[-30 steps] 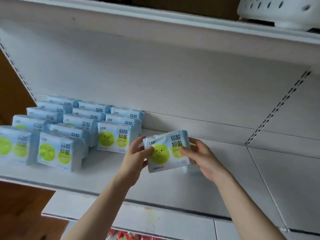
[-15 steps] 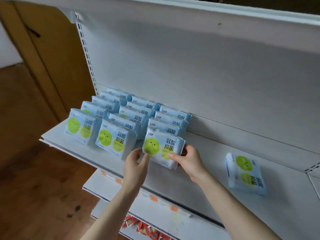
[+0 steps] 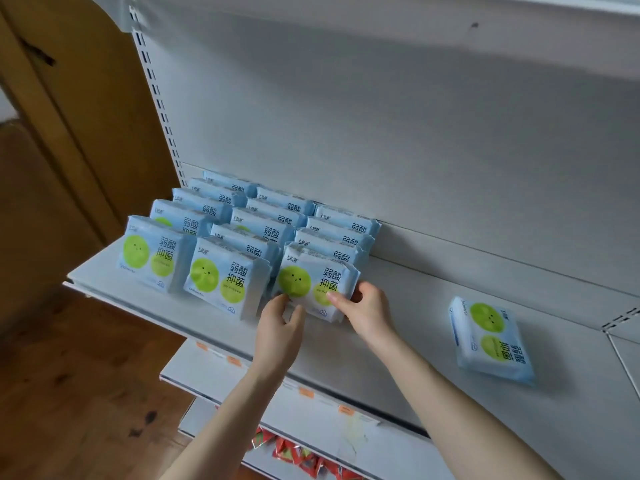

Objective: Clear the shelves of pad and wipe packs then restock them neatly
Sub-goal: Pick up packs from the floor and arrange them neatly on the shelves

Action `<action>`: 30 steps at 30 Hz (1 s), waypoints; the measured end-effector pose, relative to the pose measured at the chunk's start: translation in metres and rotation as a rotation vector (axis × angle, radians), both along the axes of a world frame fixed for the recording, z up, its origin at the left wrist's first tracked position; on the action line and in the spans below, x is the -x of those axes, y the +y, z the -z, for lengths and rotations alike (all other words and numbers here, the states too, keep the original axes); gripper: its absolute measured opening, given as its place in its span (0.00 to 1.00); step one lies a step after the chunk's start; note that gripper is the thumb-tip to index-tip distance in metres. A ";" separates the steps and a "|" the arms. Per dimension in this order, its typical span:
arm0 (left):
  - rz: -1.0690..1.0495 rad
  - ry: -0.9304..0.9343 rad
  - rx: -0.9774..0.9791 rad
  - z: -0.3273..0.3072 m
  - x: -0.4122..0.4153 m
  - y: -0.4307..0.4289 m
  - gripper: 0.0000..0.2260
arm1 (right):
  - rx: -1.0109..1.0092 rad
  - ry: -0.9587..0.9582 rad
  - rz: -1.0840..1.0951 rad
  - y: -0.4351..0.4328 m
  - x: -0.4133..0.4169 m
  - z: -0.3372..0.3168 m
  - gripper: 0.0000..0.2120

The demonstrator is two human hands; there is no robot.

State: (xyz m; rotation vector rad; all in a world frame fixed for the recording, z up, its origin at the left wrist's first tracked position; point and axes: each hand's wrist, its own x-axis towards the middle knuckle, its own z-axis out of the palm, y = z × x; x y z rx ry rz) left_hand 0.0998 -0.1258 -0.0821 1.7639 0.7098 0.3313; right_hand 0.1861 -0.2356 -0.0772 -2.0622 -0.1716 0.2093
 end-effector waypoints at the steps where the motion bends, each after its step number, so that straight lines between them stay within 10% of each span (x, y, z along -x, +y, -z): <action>1: 0.000 -0.009 -0.027 0.000 0.000 -0.001 0.08 | 0.001 0.008 -0.006 -0.001 0.001 -0.002 0.09; 15: 0.413 0.003 0.047 -0.017 -0.034 -0.129 0.15 | 0.102 -0.210 0.423 -0.159 0.001 -0.014 0.13; 21: 0.560 0.198 0.255 -0.012 -0.052 -0.180 0.08 | 0.087 0.042 0.484 -0.225 0.003 0.004 0.11; 30: 0.391 0.046 0.378 -0.017 -0.052 -0.165 0.08 | -0.689 0.364 0.325 -0.218 0.014 -0.008 0.12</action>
